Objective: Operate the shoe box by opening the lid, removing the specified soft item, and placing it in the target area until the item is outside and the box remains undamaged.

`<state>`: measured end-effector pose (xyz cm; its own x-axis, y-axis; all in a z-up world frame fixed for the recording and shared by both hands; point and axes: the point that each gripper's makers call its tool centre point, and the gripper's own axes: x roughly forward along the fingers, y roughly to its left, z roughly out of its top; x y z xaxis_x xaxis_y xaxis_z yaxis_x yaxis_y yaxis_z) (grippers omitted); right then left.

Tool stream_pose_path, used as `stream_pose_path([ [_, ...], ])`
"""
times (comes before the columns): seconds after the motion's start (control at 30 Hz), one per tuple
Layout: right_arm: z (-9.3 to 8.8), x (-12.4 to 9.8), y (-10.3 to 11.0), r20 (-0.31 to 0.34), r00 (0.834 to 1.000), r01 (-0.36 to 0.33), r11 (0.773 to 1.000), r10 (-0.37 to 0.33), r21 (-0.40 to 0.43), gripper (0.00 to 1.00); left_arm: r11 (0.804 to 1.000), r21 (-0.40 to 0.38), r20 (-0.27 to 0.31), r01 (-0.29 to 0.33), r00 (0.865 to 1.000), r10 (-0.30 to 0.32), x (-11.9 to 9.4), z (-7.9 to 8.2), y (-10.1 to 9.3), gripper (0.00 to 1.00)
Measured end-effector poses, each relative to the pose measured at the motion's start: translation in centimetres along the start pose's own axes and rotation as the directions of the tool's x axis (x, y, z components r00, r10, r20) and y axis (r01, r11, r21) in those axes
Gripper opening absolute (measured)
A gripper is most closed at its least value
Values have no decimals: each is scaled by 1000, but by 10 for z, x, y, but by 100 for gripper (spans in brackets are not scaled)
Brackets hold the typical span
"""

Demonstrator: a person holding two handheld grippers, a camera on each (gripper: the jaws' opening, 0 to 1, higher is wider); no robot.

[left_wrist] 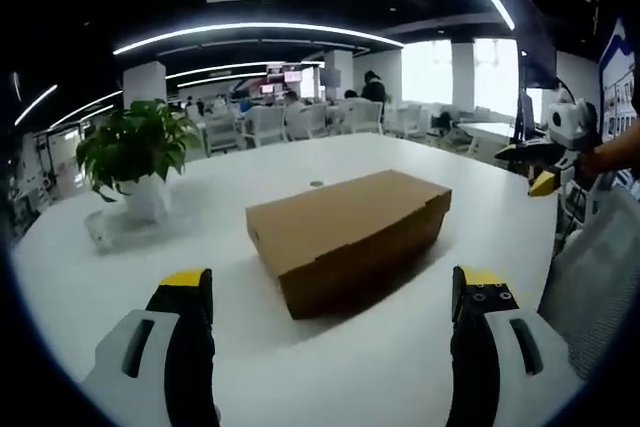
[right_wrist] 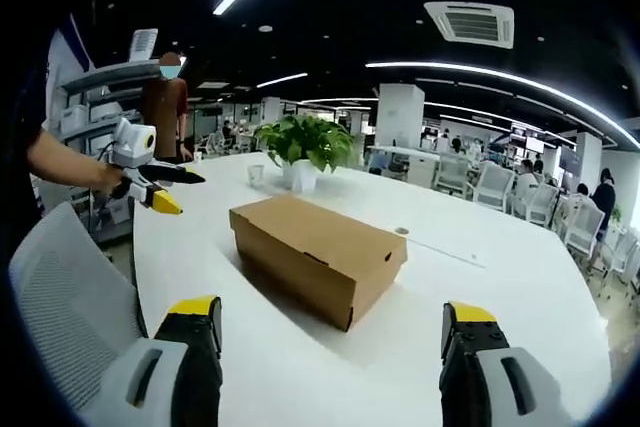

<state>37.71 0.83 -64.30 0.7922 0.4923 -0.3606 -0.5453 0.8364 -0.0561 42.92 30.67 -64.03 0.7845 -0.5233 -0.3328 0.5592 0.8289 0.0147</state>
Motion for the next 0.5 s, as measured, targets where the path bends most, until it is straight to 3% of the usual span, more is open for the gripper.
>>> stream_pose_path([
  [0.5,-3,25,-3,-14,1000,-13,1000,13,-21,89,1000,14,-7,-7,1000,7,17,2,17,99],
])
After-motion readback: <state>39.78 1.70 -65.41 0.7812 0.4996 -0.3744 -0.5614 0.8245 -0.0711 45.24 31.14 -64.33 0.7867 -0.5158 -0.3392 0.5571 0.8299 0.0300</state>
